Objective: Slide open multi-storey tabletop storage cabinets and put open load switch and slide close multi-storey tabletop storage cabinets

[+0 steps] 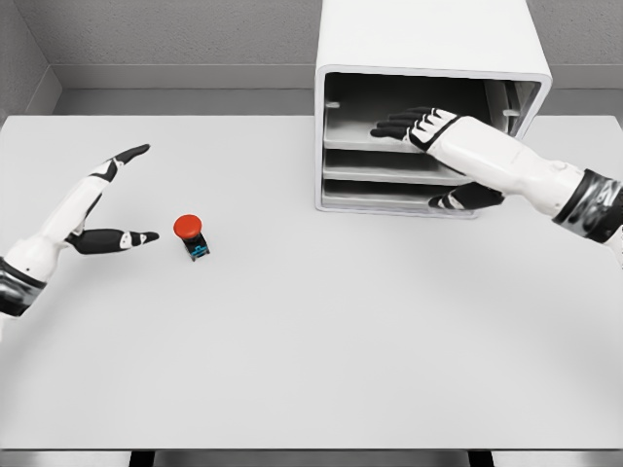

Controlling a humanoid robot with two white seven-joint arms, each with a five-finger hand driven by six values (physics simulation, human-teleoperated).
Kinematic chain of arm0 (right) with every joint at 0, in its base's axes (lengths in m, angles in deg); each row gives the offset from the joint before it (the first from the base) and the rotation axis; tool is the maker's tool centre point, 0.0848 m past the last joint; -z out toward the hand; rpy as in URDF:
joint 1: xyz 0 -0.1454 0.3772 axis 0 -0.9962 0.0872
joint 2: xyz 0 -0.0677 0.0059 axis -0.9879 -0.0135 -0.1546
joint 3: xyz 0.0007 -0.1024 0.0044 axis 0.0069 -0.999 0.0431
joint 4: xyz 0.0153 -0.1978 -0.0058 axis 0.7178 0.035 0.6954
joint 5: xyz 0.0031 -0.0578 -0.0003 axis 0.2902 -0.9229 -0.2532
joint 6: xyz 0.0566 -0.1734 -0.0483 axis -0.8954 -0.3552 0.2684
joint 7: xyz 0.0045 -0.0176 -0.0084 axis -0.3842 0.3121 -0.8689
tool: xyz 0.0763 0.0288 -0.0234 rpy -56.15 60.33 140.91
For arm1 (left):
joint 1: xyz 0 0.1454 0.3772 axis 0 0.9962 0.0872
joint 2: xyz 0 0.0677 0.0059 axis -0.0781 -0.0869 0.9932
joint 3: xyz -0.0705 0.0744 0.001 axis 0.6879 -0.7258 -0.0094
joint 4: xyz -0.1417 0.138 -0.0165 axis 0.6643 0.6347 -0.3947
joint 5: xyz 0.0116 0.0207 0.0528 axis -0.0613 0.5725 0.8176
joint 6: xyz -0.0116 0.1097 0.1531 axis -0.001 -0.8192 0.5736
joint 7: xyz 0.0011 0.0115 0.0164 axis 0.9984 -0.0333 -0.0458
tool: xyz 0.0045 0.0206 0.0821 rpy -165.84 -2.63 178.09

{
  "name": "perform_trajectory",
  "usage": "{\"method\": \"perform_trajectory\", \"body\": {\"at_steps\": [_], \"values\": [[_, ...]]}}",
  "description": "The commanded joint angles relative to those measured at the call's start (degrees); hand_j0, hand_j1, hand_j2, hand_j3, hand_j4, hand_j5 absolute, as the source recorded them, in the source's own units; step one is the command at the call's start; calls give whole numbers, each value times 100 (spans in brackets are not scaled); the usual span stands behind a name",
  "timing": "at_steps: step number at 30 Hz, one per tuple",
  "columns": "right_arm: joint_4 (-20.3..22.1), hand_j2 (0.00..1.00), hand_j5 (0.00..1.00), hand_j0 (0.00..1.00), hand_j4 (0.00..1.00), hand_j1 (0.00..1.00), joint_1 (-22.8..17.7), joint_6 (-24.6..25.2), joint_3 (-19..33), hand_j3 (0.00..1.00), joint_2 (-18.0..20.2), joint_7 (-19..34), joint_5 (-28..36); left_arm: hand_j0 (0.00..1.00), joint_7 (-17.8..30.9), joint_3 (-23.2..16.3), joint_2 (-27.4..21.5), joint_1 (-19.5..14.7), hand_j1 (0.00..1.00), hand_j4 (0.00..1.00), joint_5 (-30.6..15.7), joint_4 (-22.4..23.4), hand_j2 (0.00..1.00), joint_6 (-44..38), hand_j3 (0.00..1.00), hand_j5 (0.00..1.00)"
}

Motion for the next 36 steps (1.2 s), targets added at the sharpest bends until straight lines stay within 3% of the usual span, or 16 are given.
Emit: {"method": "perform_trajectory", "body": {"at_steps": [1,6,8,10,15,18,21,26,36], "values": [[-6,100,100,100,100,100,0,228,2,100,-68,-9,-7,100,359,-8,-7,0,100,100,-146,-181,100,-3,100,100],[-15,98,98,98,98,98,0,448,20,98,-191,0,-472,100,1326,10,-7,-211,100,100,-128,-207,100,-796,100,100],[-15,98,98,98,98,98,9,588,29,98,-200,0,-710,100,1818,1,-7,-220,100,100,-137,-198,100,-866,100,100],[-15,98,98,98,98,98,18,615,46,98,-200,0,-930,100,2409,-8,-7,-264,100,100,-269,-225,100,-1455,100,100],[-23,97,97,97,97,97,88,896,37,97,-464,0,-1448,100,2409,-34,-7,-290,100,100,-199,-181,100,-1481,100,100],[-50,97,97,97,97,97,88,1010,11,97,-481,0,-1510,100,2409,-34,-7,-492,100,100,-181,-198,100,-1473,100,100],[-93,97,97,97,97,97,79,1045,2,97,-490,0,-1527,100,2409,-421,-7,-747,100,100,-102,-23,100,-1481,100,100],[-243,97,97,97,97,97,62,1045,-33,97,-552,0,-1536,100,2409,-693,-183,-756,100,100,-137,-102,100,-1481,100,100],[-305,97,97,97,97,97,62,1054,-138,97,-727,0,-1677,100,2409,-667,-315,-1037,100,100,-119,-58,100,-1481,100,100]]}}
